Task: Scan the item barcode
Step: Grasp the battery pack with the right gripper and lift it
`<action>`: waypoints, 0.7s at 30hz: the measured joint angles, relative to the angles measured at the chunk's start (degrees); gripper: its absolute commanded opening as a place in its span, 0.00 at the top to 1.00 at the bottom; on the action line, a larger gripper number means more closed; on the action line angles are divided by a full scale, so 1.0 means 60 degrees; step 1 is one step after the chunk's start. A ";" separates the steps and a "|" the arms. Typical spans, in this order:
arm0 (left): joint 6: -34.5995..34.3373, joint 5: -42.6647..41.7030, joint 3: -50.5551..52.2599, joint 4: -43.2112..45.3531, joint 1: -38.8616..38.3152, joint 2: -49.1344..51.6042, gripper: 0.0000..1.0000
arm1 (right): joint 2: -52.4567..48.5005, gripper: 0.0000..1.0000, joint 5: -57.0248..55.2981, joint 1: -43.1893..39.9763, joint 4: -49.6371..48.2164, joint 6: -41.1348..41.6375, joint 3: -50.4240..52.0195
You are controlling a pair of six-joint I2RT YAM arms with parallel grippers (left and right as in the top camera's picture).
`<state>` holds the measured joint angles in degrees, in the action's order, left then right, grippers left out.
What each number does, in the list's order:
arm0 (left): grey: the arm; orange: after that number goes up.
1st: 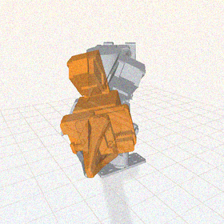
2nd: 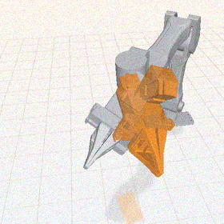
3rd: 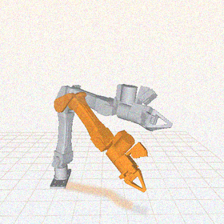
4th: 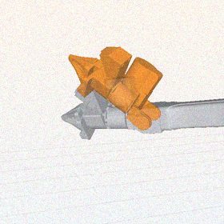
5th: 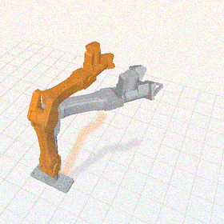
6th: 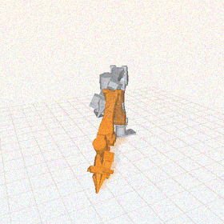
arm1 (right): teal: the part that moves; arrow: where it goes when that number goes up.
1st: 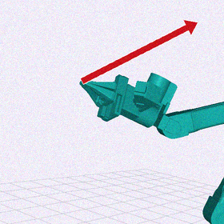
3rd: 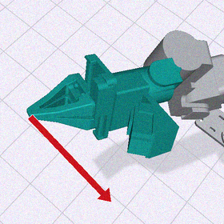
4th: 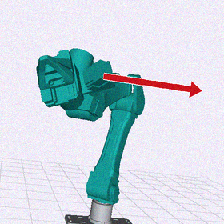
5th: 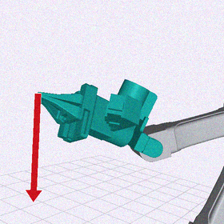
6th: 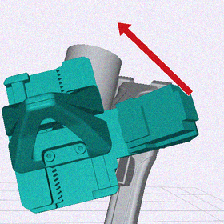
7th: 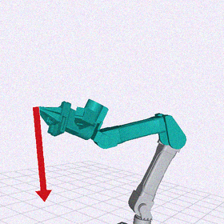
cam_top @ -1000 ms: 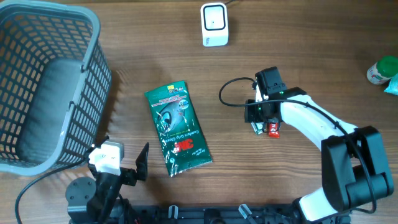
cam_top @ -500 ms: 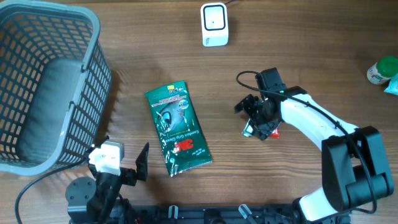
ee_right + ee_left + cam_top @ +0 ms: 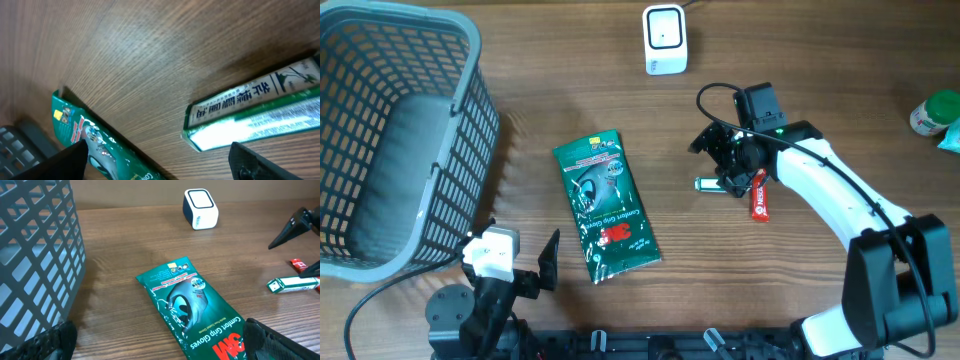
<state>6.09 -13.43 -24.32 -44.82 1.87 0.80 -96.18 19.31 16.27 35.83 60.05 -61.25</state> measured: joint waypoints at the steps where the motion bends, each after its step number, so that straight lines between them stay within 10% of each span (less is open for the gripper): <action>1: 0.0000 0.0000 0.0000 0.0000 0.0000 0.0000 0.00 | 0.0040 0.00 -0.0087 0.0000 0.0350 0.0011 -0.0018; 8: 0.0000 0.0000 0.0000 0.0000 0.0000 0.0000 0.00 | 0.0051 0.02 -0.1118 0.0000 0.1209 0.1851 0.0095; 21: 0.0000 0.0000 0.0000 0.0000 0.0000 0.0000 0.00 | -0.0929 0.43 -0.1577 0.0000 0.0018 0.3304 0.0495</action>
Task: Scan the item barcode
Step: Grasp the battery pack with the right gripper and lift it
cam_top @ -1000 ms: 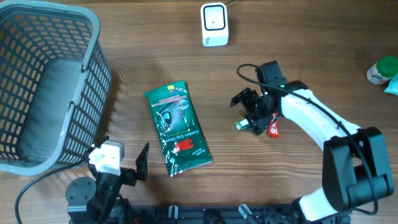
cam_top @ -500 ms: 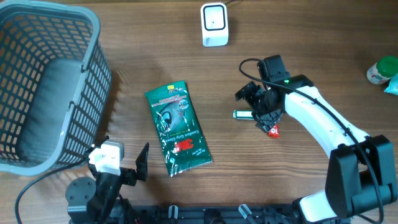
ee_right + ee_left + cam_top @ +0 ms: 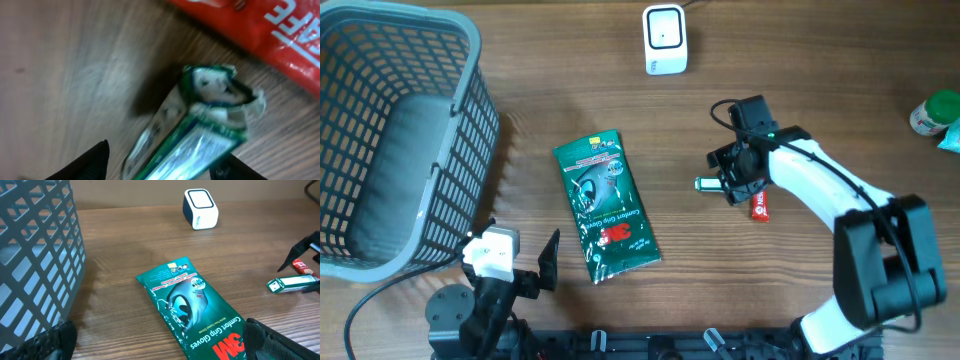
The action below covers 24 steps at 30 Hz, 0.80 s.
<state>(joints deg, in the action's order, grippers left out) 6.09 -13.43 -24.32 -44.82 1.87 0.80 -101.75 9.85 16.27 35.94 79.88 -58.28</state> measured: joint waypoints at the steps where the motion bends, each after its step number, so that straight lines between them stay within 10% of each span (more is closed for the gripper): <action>1: 0.0000 0.0000 0.0000 0.0000 0.0000 0.0000 0.00 | -0.0095 0.49 0.0004 0.0000 0.0000 -0.0029 0.0007; 11: 0.0000 0.0000 0.0000 0.0000 0.0000 0.0000 0.00 | -0.0240 0.88 0.0503 0.0000 -0.0430 -0.2138 0.0025; 24: 0.0000 0.0000 0.0000 0.0000 0.0000 0.0000 0.00 | -0.0310 0.95 0.7573 0.0004 -0.5107 -0.9304 0.0102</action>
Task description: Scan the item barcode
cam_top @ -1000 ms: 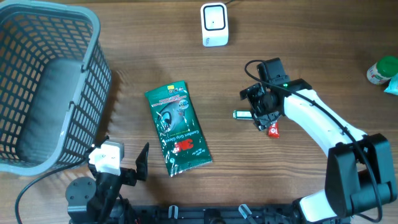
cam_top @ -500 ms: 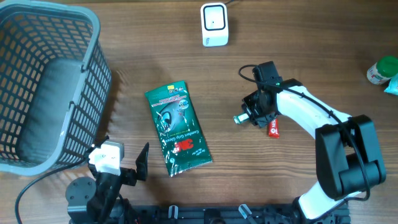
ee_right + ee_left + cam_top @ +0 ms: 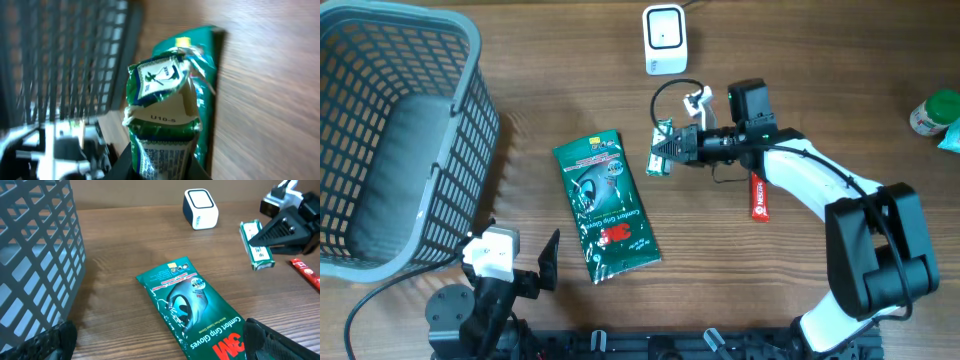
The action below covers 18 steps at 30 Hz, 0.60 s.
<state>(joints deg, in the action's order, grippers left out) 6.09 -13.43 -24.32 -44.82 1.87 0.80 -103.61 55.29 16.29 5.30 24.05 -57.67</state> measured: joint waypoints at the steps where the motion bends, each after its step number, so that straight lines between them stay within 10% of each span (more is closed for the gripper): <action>1: 0.0000 0.0000 0.0000 -0.0004 0.0000 0.0000 0.00 | 0.0000 0.95 0.0117 0.0004 -0.0175 -0.0306 0.0000; 18: 0.0000 0.0000 0.0000 -0.0004 0.0000 0.0000 0.00 | -0.0073 0.95 0.5617 0.0586 -0.6575 -0.5639 0.0036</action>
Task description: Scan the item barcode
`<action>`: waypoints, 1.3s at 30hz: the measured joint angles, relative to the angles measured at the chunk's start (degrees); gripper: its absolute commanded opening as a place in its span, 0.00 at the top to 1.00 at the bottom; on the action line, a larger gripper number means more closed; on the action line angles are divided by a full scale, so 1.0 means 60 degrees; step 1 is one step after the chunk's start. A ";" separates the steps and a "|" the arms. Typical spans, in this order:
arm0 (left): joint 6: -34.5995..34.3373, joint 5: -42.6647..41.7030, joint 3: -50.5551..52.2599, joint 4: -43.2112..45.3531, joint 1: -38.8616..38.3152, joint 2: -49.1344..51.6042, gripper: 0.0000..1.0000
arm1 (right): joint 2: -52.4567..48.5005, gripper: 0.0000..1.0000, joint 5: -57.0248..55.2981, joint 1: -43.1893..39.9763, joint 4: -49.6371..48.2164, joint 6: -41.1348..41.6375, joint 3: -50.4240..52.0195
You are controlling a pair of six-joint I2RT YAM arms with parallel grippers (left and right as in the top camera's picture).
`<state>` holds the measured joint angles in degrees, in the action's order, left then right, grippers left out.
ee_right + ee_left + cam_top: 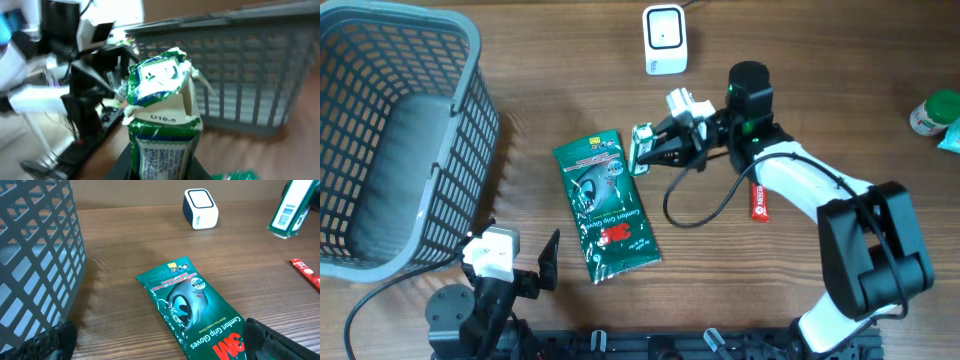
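Note:
A small green and white carton [642,147] hangs in the air, with my right gripper [656,148] shut on its lower part. In the right wrist view the carton [162,115] stands between the fingers, torn flap up, facing the basket. The left wrist view shows the carton [292,207] high at the right, a barcode on its side. The white scanner [664,38] stands at the far edge of the table, its window up; the left wrist view shows the scanner [201,209] too. My left gripper [160,347] rests open near the front edge, holding nothing.
A green 3M gloves pack [605,205] lies flat at the table's middle. A red snack bar [758,200] lies right of it under my right arm. A grey basket [380,130] fills the left side. A green-capped bottle [932,112] sits at the right edge.
My right gripper holds the carton higher and a little further left. Its wrist camera now looks level toward the basket instead of down at the table.
The carton lay on the table beside the red bar, my right gripper open over it. Then the gripper was down at the carton's end. Then it held the carton in the air left of there, and now higher, near the gloves pack. The left arm stayed still.

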<state>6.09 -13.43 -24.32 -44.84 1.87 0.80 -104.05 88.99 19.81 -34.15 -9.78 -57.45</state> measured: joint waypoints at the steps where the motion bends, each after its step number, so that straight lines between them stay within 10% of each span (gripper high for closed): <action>1: 0.0000 0.0000 0.0000 0.0004 0.0000 0.0000 0.00 | 0.0000 0.95 0.0022 0.0044 -0.0200 -0.0168 -0.0004; 12: 0.0000 0.0000 0.0000 0.0004 0.0000 0.0000 0.00 | -0.0036 0.95 0.0062 0.0718 -0.5071 0.1577 -0.0011; 29: 0.0000 0.0000 0.0000 0.0004 0.0000 0.0000 0.00 | -0.0036 0.96 -0.0153 0.0707 -0.4608 1.9493 -0.0011; 33: 0.0000 0.0000 0.0000 0.0000 0.0000 0.0000 0.00 | -0.0033 0.96 -0.0149 0.0667 -0.2280 2.0833 -0.0055; 39: 0.0000 0.0000 0.0000 0.0007 0.0000 0.0000 0.00 | -0.0026 0.96 -0.0084 0.0554 0.6586 2.1252 -0.0036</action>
<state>6.09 -13.43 -24.32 -44.80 1.87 0.80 -104.20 88.49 23.14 5.37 117.73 -57.67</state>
